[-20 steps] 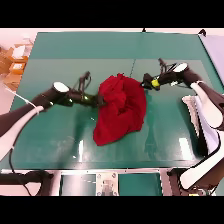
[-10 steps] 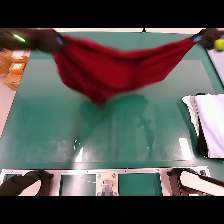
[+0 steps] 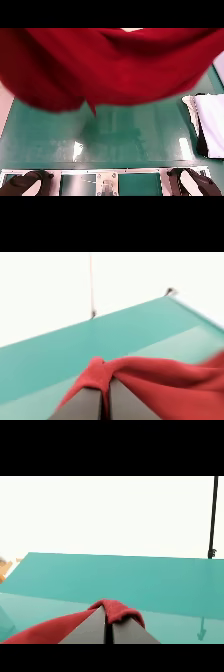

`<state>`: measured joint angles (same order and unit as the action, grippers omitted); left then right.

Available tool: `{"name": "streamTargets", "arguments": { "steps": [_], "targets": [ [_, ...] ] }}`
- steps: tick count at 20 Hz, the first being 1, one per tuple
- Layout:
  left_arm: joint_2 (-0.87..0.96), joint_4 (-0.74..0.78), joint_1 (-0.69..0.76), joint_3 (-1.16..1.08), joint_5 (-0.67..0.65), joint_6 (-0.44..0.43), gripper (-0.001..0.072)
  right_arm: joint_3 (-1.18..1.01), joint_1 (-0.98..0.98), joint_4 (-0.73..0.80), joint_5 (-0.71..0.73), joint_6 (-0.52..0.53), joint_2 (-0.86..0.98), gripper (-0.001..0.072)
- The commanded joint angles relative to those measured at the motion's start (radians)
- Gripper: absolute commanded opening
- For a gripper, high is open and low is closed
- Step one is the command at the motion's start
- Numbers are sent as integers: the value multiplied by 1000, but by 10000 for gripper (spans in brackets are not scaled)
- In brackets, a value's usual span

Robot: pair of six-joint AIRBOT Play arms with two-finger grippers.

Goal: Fold the shirts.

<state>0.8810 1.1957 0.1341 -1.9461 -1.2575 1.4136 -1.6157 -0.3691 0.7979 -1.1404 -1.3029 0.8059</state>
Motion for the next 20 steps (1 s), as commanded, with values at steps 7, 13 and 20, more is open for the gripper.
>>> {"name": "streamTargets", "arguments": {
  "steps": [7, 13, 20],
  "targets": [
    [257, 126, -1, 429, 148, -15, 22, 671, 55, -2, 183, 6, 84, 17],
    [769, -89, -1, 467, 359, -85, 78, 826, 235, -2, 524, 6, 533, 18],
    [820, -80, -154, 211, -20, -26, 701, 483, 166, 82, 288, 6, 688, 299]
  ]
}}
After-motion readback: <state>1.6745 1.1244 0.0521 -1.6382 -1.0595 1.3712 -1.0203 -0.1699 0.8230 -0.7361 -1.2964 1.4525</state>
